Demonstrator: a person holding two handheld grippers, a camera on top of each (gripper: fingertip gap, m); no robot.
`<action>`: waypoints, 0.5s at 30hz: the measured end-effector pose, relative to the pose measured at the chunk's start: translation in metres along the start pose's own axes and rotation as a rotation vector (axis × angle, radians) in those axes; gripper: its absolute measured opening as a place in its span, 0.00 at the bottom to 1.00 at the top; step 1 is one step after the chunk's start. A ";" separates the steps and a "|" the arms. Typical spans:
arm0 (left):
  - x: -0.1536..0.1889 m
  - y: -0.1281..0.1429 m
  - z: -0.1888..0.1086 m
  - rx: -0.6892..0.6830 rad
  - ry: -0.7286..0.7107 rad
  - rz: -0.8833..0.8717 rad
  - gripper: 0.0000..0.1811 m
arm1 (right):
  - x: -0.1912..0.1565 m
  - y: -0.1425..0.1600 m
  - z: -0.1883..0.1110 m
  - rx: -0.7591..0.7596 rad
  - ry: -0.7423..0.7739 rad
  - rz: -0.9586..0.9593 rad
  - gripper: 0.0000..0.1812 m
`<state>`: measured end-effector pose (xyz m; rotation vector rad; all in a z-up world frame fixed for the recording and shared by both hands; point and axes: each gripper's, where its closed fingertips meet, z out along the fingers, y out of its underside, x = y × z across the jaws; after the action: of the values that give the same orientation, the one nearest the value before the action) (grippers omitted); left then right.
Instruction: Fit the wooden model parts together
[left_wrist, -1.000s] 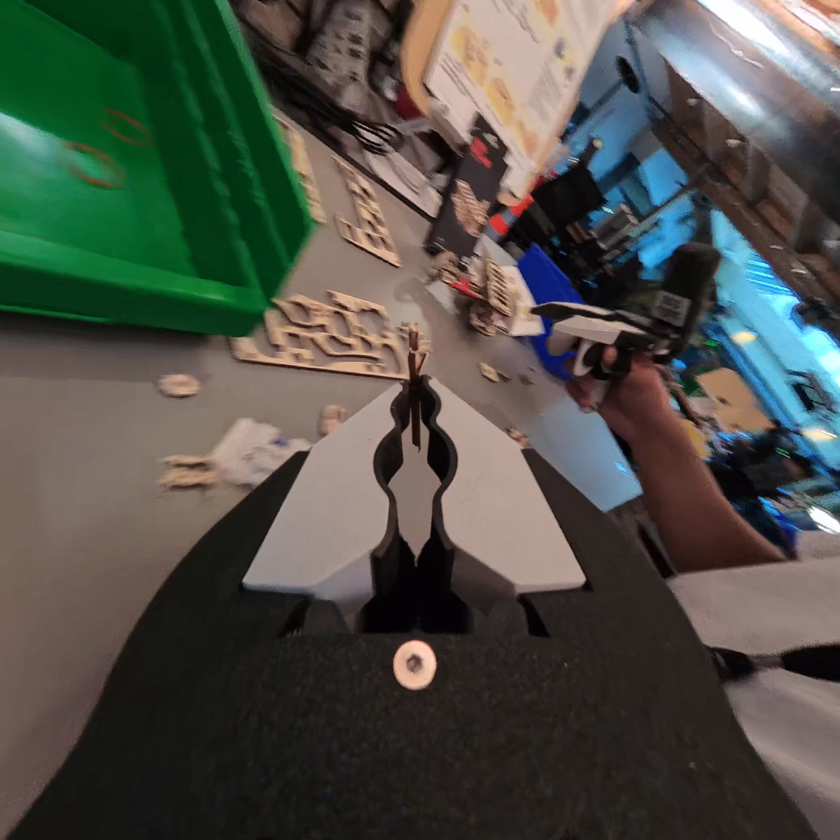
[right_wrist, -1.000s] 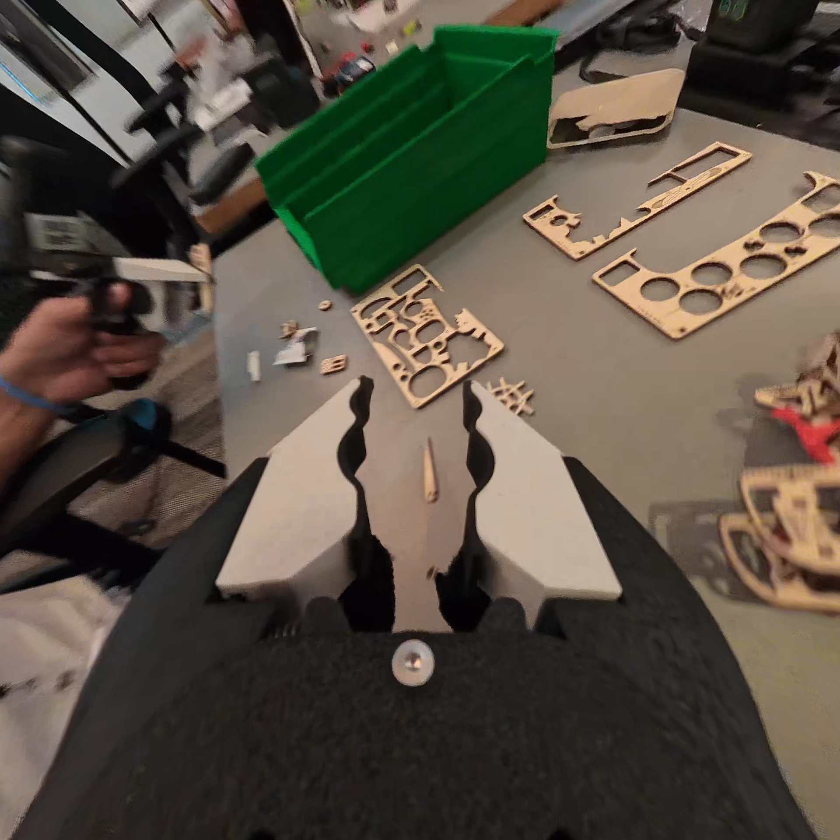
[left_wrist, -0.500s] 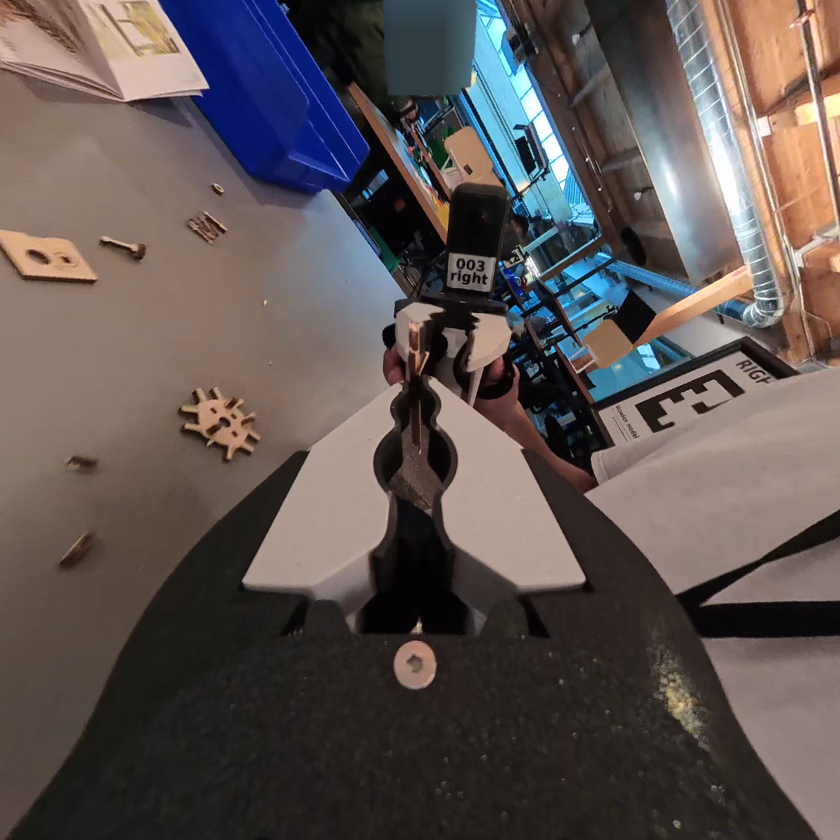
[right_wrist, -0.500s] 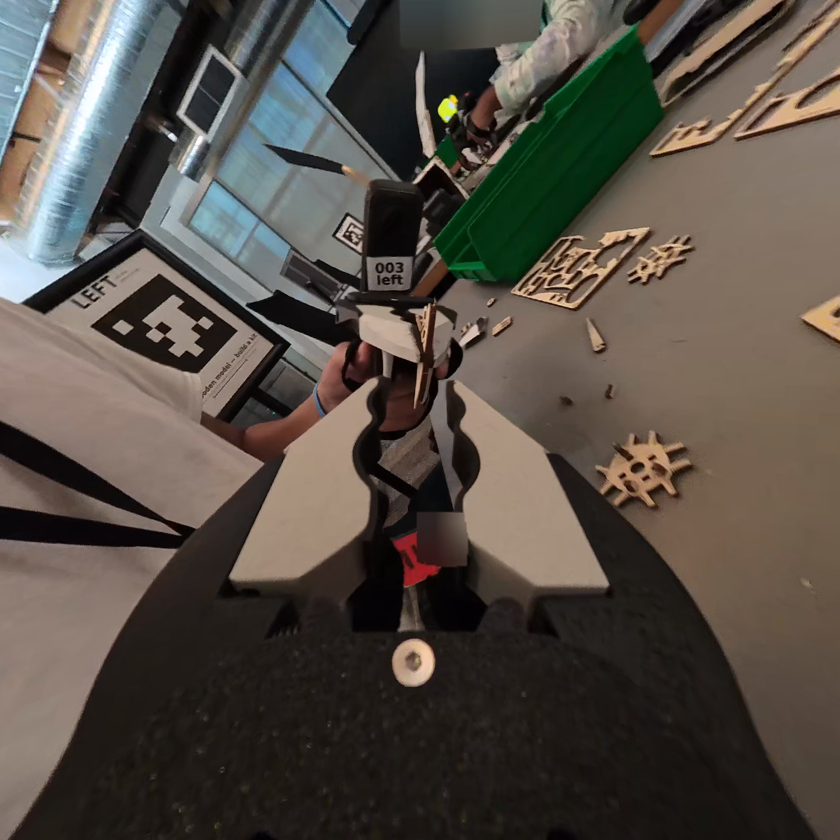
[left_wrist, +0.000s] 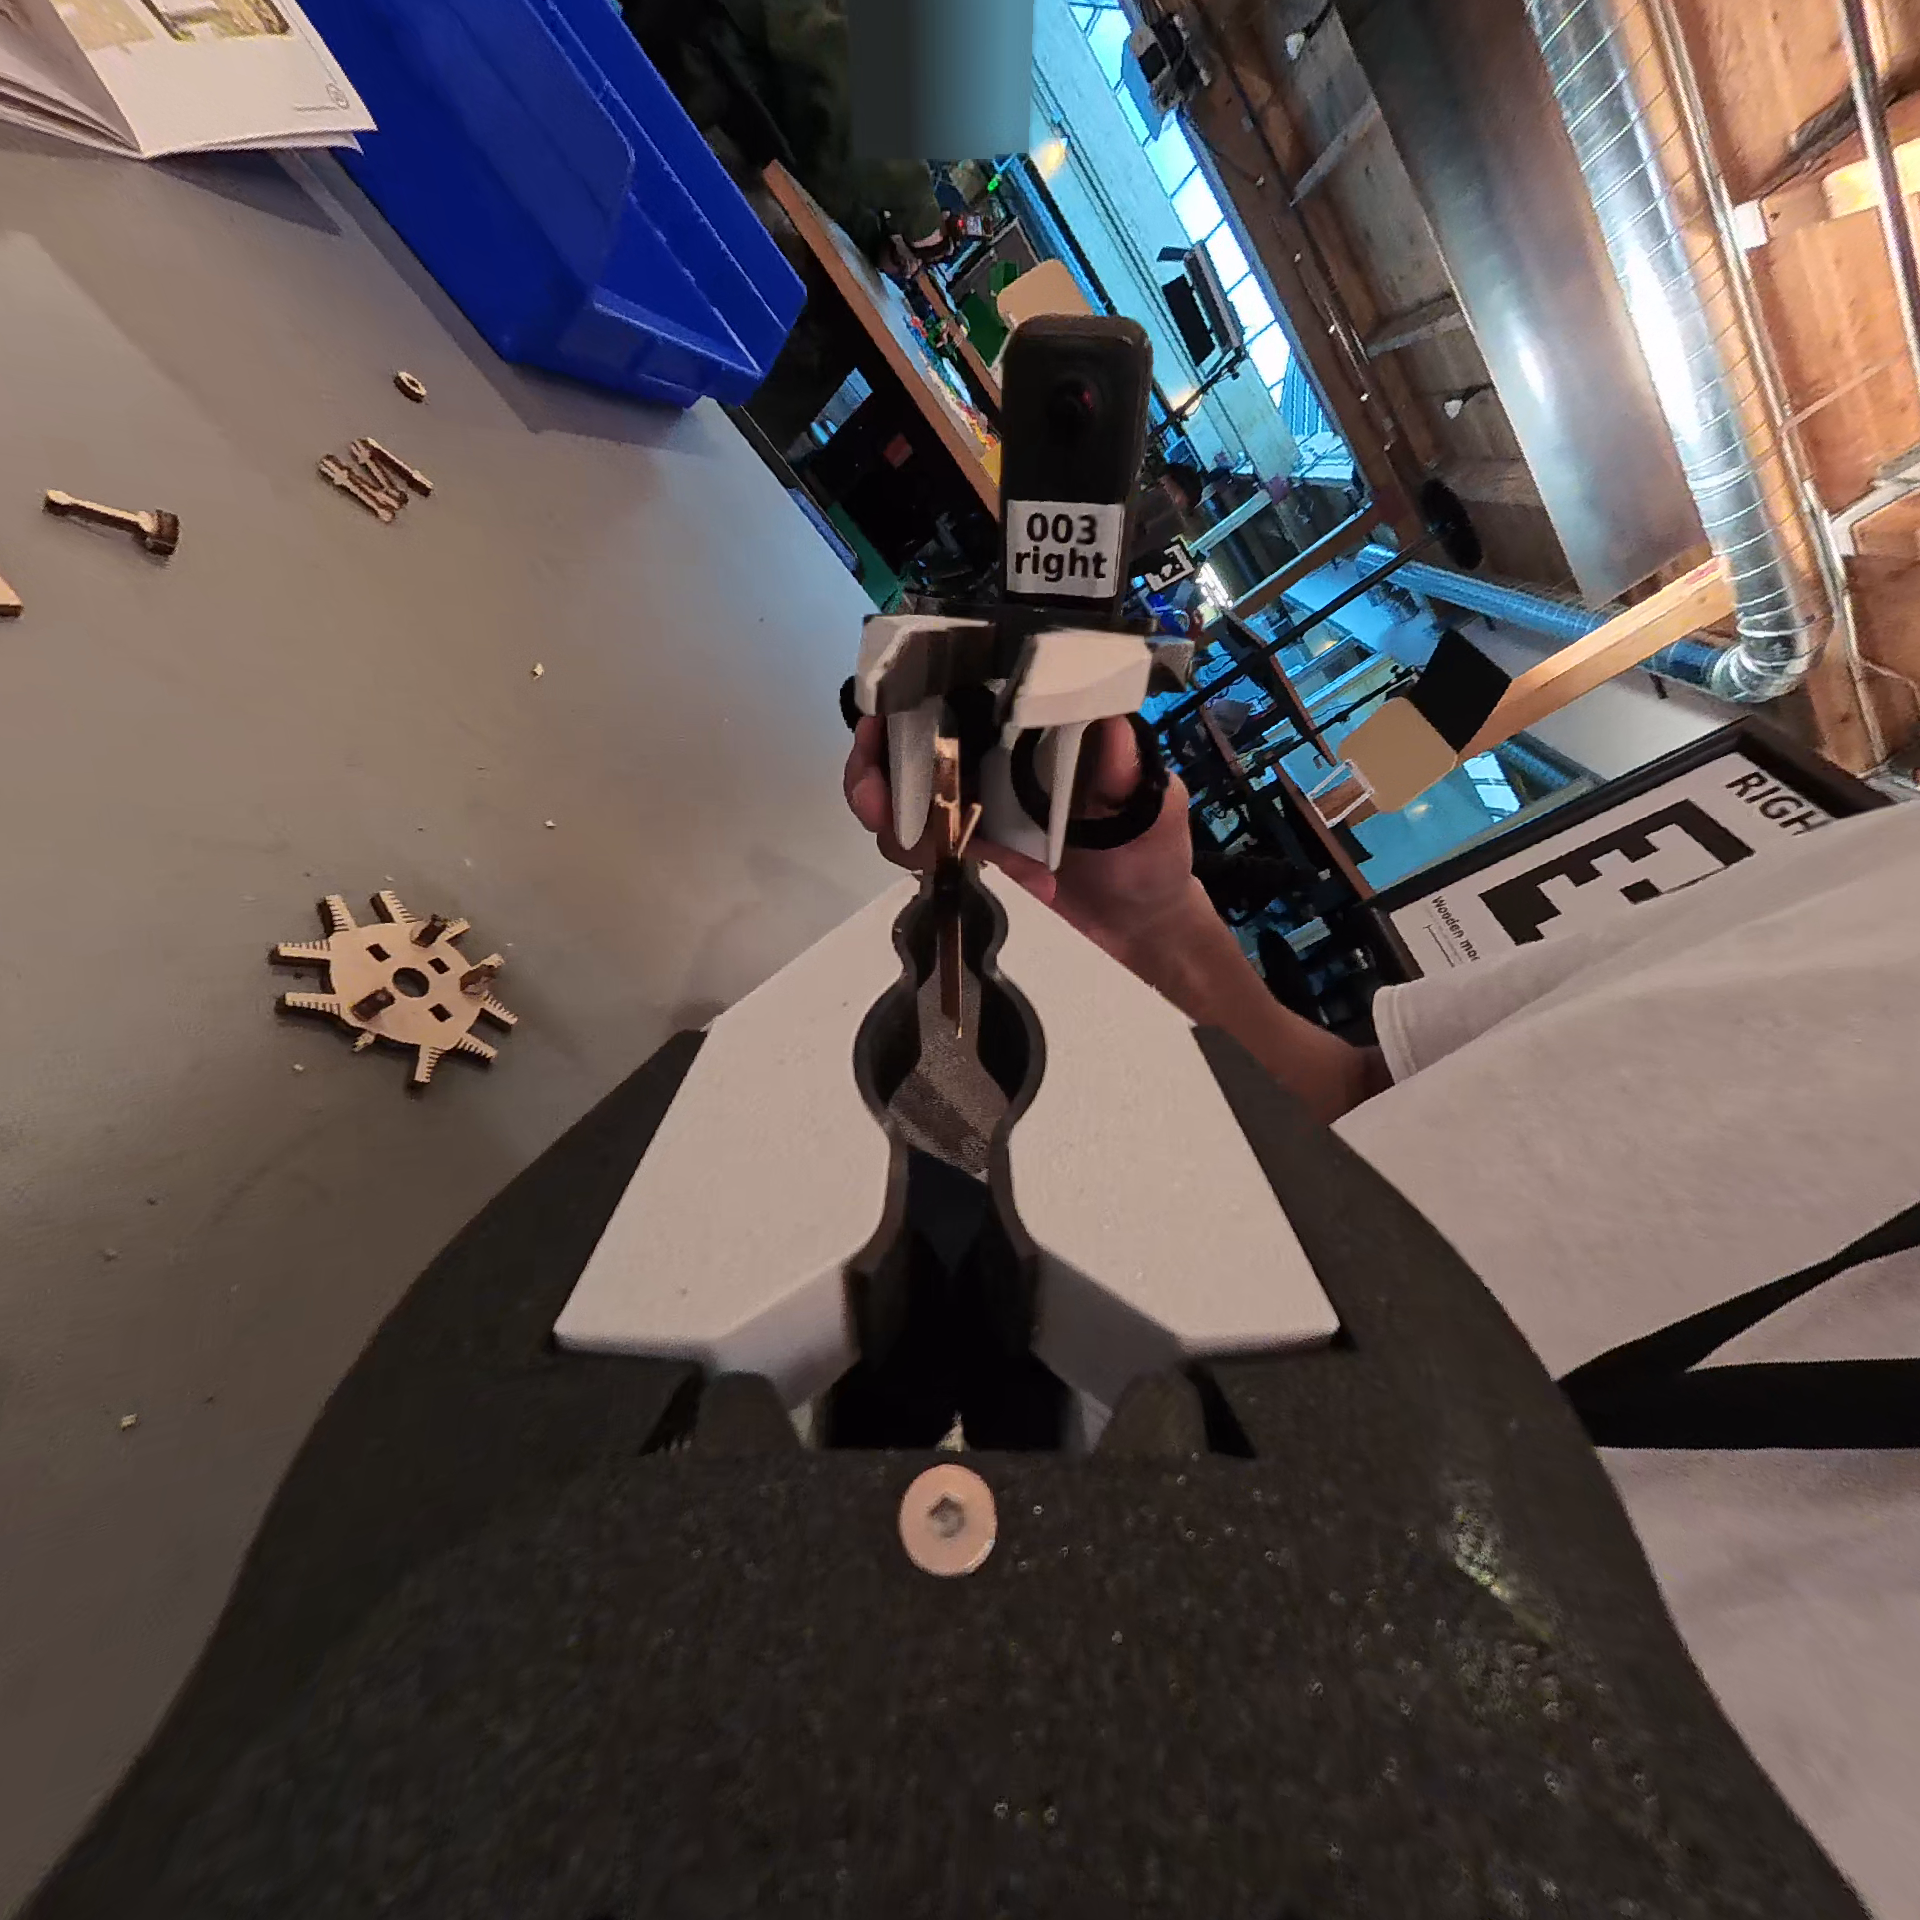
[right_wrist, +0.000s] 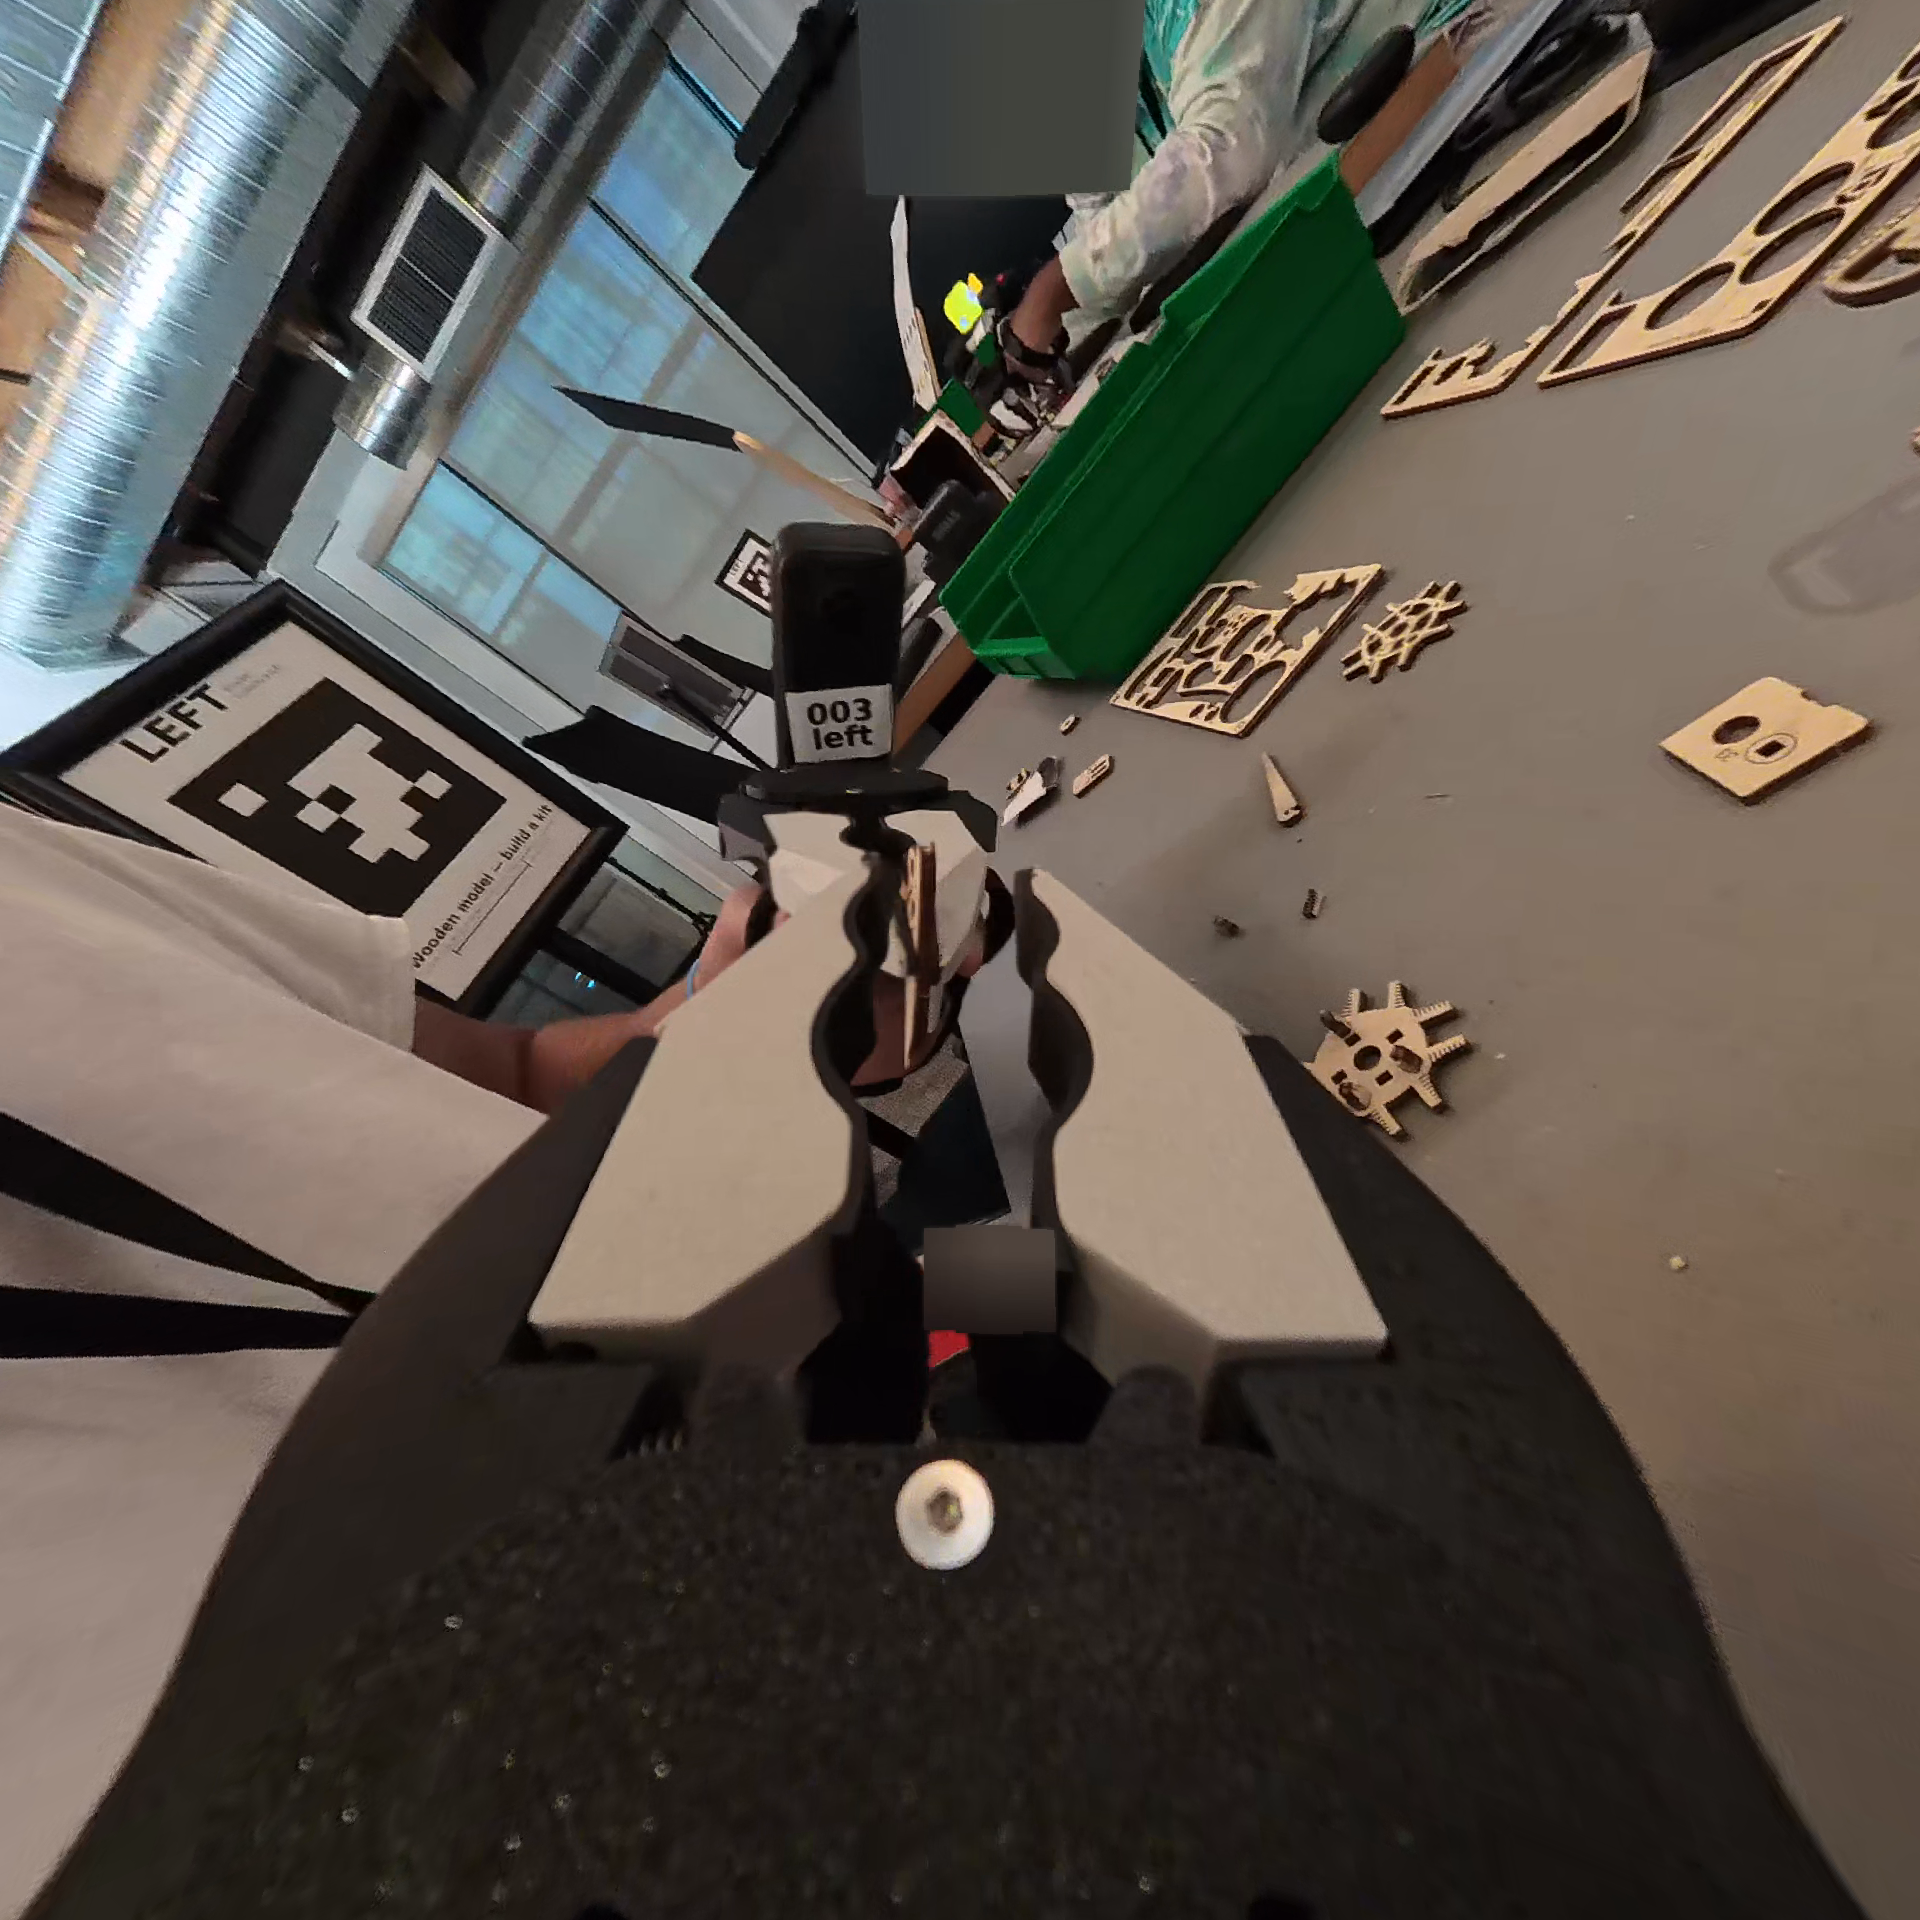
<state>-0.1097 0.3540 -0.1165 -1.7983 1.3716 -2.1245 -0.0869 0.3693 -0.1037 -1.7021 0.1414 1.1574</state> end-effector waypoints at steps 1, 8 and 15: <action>0.001 0.000 0.000 -0.004 -0.002 0.010 0.00 | 0.000 0.000 0.000 0.003 -0.001 0.000 0.12; 0.009 -0.001 -0.003 0.003 0.028 0.008 0.00 | -0.004 0.004 0.006 -0.009 -0.034 -0.015 0.09; 0.012 0.000 -0.006 -0.007 0.033 0.014 0.00 | -0.020 0.011 0.015 -0.036 -0.164 0.069 0.07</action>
<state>-0.1184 0.3515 -0.1069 -1.7586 1.3971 -2.1543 -0.1134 0.3681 -0.0963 -1.6370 0.0791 1.3527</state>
